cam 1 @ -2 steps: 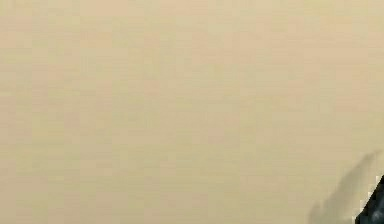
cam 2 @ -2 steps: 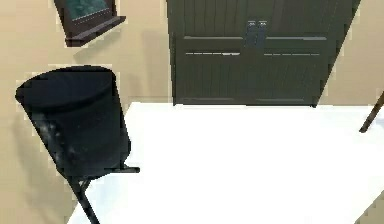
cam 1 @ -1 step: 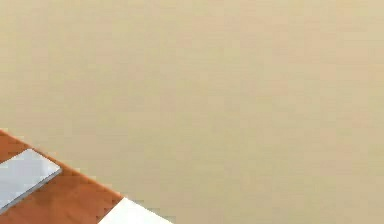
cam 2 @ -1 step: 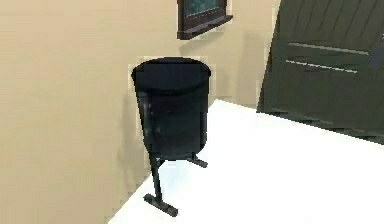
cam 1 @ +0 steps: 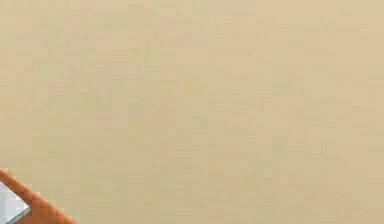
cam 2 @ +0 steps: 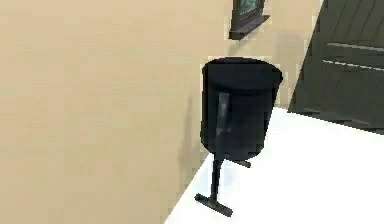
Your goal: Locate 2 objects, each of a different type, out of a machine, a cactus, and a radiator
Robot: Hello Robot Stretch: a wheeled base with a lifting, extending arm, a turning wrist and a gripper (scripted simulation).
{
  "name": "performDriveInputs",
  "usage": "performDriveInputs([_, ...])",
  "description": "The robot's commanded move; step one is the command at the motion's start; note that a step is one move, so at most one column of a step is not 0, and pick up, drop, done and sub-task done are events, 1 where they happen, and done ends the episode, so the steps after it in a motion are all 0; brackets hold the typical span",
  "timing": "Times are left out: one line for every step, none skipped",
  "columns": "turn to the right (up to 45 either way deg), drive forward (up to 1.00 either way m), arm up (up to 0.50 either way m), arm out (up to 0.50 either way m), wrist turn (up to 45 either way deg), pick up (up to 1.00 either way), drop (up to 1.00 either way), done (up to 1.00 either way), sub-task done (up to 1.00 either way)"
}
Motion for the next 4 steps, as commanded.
performDriveInputs([-45.0, 0.00, 0.00, 0.00, 0.0, 0.00, 0.00, 0.00, 0.00])
performDriveInputs([-15.0, 0.00, 0.00, 0.00, 0.0, 0.00, 0.00, 0.00, 0.00])
performDriveInputs([0.0, 0.60, 0.00, 0.00, 0.0, 0.00, 0.00, 0.00, 0.00])
performDriveInputs([-45.0, 0.00, 0.00, 0.00, 0.0, 0.00, 0.00, 0.00, 0.00])
